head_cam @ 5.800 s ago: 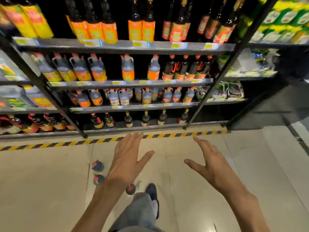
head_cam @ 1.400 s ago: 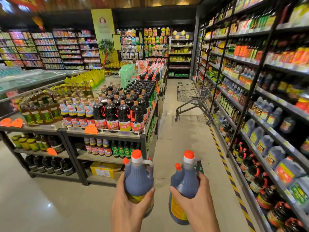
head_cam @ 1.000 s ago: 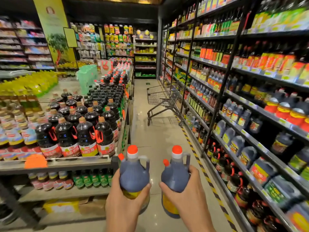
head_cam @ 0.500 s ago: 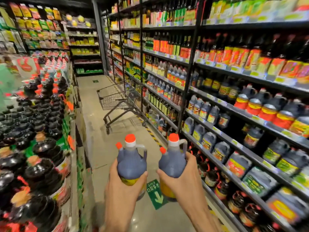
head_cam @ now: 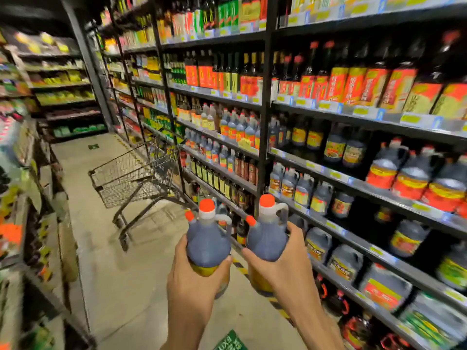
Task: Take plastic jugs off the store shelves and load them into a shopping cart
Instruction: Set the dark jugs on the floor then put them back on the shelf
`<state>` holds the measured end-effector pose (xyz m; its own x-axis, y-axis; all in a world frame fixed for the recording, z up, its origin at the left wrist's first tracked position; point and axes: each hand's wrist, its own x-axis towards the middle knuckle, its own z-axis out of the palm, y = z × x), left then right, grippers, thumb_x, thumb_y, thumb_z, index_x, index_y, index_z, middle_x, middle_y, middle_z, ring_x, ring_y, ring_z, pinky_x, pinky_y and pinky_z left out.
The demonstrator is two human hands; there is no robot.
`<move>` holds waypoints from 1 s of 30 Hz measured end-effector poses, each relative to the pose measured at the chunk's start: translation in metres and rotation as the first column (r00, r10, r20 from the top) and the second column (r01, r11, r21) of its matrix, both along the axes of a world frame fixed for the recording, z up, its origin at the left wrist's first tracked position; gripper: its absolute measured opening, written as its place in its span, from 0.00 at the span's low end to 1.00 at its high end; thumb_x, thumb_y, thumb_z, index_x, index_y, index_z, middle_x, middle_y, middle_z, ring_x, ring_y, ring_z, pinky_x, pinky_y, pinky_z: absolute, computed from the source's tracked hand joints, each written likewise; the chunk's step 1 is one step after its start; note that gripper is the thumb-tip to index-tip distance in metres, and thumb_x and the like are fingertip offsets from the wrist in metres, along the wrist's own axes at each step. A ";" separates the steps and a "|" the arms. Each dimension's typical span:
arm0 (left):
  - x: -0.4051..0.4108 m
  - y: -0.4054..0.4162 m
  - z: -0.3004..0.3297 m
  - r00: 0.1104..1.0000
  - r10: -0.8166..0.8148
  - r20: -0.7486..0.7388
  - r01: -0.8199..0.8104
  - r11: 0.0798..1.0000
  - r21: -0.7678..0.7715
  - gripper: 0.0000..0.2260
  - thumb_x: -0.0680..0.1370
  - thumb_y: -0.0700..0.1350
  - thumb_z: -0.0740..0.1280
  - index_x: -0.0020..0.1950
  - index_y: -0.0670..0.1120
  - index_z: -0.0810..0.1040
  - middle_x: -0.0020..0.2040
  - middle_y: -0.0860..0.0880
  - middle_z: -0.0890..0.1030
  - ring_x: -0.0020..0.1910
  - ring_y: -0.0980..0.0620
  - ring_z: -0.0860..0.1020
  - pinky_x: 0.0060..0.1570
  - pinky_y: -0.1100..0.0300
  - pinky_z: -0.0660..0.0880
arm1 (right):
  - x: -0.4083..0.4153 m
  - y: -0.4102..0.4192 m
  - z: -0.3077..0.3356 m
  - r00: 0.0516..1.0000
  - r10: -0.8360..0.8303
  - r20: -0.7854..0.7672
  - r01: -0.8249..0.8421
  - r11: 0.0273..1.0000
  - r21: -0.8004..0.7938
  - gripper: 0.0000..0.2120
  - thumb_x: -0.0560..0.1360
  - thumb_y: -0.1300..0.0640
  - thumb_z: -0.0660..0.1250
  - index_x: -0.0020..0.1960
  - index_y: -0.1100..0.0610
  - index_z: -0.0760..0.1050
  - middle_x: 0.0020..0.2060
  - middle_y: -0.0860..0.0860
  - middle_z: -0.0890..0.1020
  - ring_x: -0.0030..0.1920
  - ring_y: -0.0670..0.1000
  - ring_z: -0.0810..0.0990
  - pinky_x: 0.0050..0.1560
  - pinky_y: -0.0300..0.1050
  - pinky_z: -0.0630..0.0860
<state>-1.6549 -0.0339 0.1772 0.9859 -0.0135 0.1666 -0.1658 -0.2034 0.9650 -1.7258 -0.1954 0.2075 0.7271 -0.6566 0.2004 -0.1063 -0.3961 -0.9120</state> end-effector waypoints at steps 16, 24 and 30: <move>0.332 -0.201 0.005 0.936 -0.351 0.022 0.351 0.937 0.003 0.47 0.63 0.56 0.83 0.77 0.59 0.64 0.68 0.57 0.75 0.66 0.49 0.75 0.62 0.51 0.76 | 0.293 -0.162 0.011 0.966 -0.256 -0.038 0.254 0.966 -0.056 0.39 0.62 0.44 0.85 0.62 0.42 0.63 0.55 0.36 0.76 0.54 0.45 0.80 0.50 0.36 0.75; 0.475 -0.314 0.020 0.780 -0.626 -0.030 0.626 0.777 0.070 0.43 0.64 0.60 0.81 0.75 0.61 0.67 0.60 0.61 0.78 0.58 0.54 0.78 0.51 0.60 0.73 | 0.398 -0.231 0.038 0.883 -0.462 -0.088 0.459 0.887 -0.055 0.27 0.67 0.48 0.82 0.55 0.38 0.67 0.58 0.46 0.77 0.60 0.50 0.79 0.53 0.45 0.74; 0.525 -0.400 0.017 0.658 -0.741 -0.133 0.748 0.663 0.013 0.35 0.60 0.69 0.75 0.64 0.59 0.72 0.58 0.56 0.80 0.56 0.54 0.81 0.54 0.51 0.80 | 0.435 -0.276 0.023 0.738 -0.639 -0.215 0.635 0.766 -0.097 0.46 0.61 0.31 0.78 0.73 0.42 0.65 0.64 0.42 0.78 0.63 0.49 0.79 0.58 0.48 0.77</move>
